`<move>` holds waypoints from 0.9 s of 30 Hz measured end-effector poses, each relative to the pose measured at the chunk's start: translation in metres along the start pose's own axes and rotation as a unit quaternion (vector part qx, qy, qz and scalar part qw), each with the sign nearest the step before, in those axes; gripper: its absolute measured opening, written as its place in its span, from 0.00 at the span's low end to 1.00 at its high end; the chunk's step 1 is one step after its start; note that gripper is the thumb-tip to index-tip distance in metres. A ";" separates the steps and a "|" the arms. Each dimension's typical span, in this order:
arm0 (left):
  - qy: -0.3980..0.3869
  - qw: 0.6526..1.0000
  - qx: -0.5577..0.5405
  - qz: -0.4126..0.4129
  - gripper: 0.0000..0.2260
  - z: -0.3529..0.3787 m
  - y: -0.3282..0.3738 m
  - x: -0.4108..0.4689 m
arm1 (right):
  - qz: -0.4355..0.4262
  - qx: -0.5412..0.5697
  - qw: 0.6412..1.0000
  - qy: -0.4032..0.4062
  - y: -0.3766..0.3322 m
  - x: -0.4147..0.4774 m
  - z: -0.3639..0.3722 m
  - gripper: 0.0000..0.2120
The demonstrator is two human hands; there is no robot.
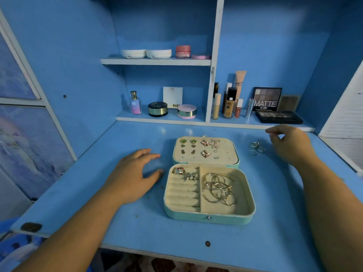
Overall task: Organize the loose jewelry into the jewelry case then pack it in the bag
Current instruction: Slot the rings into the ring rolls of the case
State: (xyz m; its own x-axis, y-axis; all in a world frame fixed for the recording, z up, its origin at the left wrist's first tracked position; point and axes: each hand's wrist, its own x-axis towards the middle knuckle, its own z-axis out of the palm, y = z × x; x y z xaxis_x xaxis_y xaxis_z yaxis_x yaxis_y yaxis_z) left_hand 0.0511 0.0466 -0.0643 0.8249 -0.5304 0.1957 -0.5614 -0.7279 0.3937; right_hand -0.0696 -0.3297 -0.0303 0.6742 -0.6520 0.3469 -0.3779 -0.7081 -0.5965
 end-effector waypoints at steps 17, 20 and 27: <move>-0.010 0.982 -0.073 0.175 0.14 0.007 0.151 0.075 | 0.031 0.088 0.989 -0.116 0.008 0.009 0.017 0.06; -0.044 0.981 0.016 0.189 0.12 0.021 0.188 0.096 | 0.030 0.068 0.993 -0.095 0.010 0.011 0.021 0.06; -0.053 0.981 0.096 0.161 0.09 0.057 0.229 0.124 | 0.040 0.102 0.991 -0.076 0.007 0.012 0.022 0.06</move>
State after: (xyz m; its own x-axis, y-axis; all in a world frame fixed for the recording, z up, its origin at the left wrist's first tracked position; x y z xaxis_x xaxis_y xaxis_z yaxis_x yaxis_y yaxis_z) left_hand 0.0210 -0.2098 -0.0009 0.5963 -0.7816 0.1831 -0.8027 -0.5778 0.1477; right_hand -0.0497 -0.3365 -0.0461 0.7404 -0.6449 0.1895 -0.3086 -0.5765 -0.7566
